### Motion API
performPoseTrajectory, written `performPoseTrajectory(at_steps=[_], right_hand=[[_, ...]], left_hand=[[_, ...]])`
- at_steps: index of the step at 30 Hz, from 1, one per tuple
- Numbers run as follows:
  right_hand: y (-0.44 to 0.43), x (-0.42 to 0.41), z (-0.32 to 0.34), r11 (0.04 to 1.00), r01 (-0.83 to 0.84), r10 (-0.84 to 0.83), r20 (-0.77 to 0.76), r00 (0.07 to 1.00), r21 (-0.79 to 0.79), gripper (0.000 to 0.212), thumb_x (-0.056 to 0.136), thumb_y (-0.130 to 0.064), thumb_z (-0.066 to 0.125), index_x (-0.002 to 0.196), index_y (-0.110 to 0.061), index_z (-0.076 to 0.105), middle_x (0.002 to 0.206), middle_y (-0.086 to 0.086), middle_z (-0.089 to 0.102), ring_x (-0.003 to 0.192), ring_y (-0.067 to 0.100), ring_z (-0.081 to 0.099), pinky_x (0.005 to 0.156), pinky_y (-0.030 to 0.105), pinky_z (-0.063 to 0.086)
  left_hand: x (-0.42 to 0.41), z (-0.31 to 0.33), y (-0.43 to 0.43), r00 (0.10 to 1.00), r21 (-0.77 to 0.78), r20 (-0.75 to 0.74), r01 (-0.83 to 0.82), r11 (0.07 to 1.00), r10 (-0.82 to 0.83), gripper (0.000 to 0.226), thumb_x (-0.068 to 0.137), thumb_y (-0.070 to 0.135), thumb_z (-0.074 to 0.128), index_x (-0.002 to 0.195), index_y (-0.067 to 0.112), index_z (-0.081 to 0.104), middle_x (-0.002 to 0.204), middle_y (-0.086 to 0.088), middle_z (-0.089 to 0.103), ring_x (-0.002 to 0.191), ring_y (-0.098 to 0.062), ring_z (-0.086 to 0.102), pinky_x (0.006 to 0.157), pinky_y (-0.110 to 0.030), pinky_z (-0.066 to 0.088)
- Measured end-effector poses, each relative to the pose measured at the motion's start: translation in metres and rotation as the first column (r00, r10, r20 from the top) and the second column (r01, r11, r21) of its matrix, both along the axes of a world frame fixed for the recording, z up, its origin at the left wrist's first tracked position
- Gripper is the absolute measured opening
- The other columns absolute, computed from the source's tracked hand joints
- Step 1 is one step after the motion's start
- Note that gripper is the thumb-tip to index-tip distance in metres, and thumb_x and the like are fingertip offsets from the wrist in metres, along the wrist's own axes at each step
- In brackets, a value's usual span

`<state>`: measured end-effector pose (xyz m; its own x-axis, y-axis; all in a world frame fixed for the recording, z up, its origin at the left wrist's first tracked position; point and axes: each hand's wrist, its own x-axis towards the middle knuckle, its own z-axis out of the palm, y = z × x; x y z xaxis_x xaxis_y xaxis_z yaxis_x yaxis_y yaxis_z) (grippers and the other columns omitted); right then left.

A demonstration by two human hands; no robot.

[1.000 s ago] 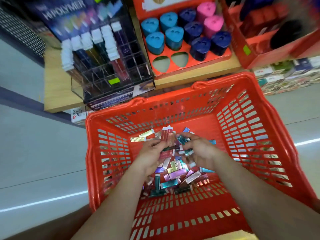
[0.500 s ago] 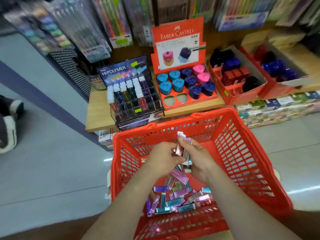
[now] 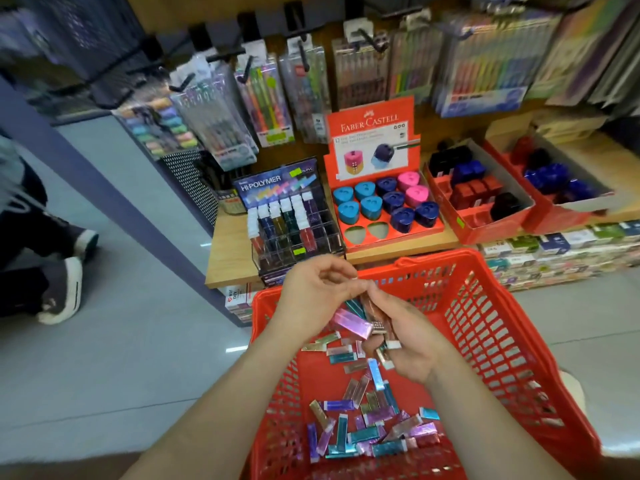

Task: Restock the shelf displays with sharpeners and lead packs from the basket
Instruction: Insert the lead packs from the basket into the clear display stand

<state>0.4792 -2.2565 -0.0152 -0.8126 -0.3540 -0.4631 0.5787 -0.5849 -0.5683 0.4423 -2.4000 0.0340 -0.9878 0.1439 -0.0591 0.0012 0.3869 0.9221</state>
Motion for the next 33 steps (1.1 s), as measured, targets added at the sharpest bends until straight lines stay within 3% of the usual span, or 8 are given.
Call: performPoseTrajectory(at_steps=[4,7,11,13,15,18,23,33], right_hand=[[-0.001,-0.001,-0.001,1.000,-0.008,0.009,-0.071,0.997,0.014,0.063,0.070,-0.033,0.082,0.122,-0.004,0.059,0.077,0.007,0.058,0.052,0.012,0.050,0.042,0.023,0.045],[-0.002,0.000,0.005,0.986,-0.073,0.089,-0.103,0.991,0.147,0.072,0.063,-0.018,0.085,0.128,-0.009,0.055,0.099,0.020,0.071,0.080,0.029,0.063,0.077,0.043,0.050],[-0.010,-0.003,0.007,0.968,-0.072,0.094,-0.081,0.992,0.240,0.095,0.048,-0.018,0.093,0.132,-0.010,0.049,0.101,0.019,0.073,0.091,0.030,0.069,0.092,0.051,0.048],[-0.015,-0.004,0.011,0.963,-0.037,0.070,-0.112,0.991,0.268,0.101,0.042,-0.023,0.096,0.132,-0.012,0.052,0.098,0.014,0.074,0.090,0.026,0.069,0.089,0.046,0.052],[-0.016,-0.008,0.019,0.966,0.026,0.018,-0.168,0.986,0.257,0.071,0.056,-0.015,0.086,0.122,-0.009,0.062,0.091,0.011,0.075,0.077,0.021,0.069,0.068,0.033,0.056],[-0.016,-0.014,0.029,0.969,0.073,-0.022,-0.212,0.977,0.235,0.048,0.068,-0.003,0.075,0.115,-0.006,0.066,0.082,0.009,0.073,0.060,0.017,0.066,0.051,0.025,0.050],[-0.018,-0.028,0.035,0.968,0.094,-0.037,-0.239,0.970,0.233,0.052,0.062,-0.009,0.077,0.113,-0.009,0.067,0.083,0.008,0.072,0.062,0.018,0.066,0.055,0.029,0.051],[-0.005,-0.051,0.018,0.954,0.200,-0.171,-0.143,0.975,0.223,0.020,0.082,-0.001,0.067,0.099,-0.012,0.067,0.078,0.013,0.069,0.061,0.020,0.066,0.051,0.027,0.052]], left_hand=[[0.000,-0.002,0.005,0.972,-0.100,-0.226,-0.082,0.992,0.058,0.025,0.074,0.020,0.081,0.069,0.033,0.060,0.073,0.008,0.060,0.056,0.001,0.048,0.056,-0.012,0.039],[0.001,-0.005,0.001,0.926,-0.263,-0.377,-0.105,0.959,-0.002,0.018,0.077,0.024,0.078,0.072,0.025,0.061,0.078,0.009,0.054,0.068,0.000,0.050,0.062,-0.010,0.039],[-0.001,-0.003,-0.001,0.902,-0.317,-0.430,-0.183,0.930,0.031,0.014,0.081,0.030,0.074,0.081,0.020,0.064,0.073,0.013,0.049,0.068,0.002,0.049,0.061,-0.009,0.037],[-0.007,0.003,-0.001,0.939,-0.236,-0.306,-0.235,0.943,0.158,0.018,0.085,0.036,0.068,0.080,0.020,0.063,0.069,0.009,0.053,0.063,-0.002,0.049,0.061,-0.017,0.043],[-0.016,0.010,-0.007,0.971,-0.090,-0.009,-0.238,0.967,0.238,0.026,0.090,0.041,0.060,0.082,0.017,0.064,0.067,0.005,0.058,0.063,-0.009,0.054,0.066,-0.029,0.049],[-0.028,0.023,-0.026,0.912,0.158,0.411,-0.087,0.984,0.015,0.025,0.090,0.029,0.064,0.093,0.005,0.071,0.078,-0.006,0.065,0.065,-0.013,0.058,0.060,-0.025,0.052],[-0.044,0.036,-0.044,0.855,0.206,0.490,0.074,0.976,-0.168,0.013,0.082,0.002,0.069,0.094,0.003,0.071,0.074,-0.007,0.071,0.064,-0.010,0.066,0.063,-0.019,0.056],[-0.104,0.032,-0.059,0.975,-0.303,-0.120,-0.217,0.928,0.189,0.007,0.083,0.012,0.073,0.090,0.011,0.075,0.072,0.001,0.071,0.069,-0.015,0.068,0.070,-0.027,0.057]])
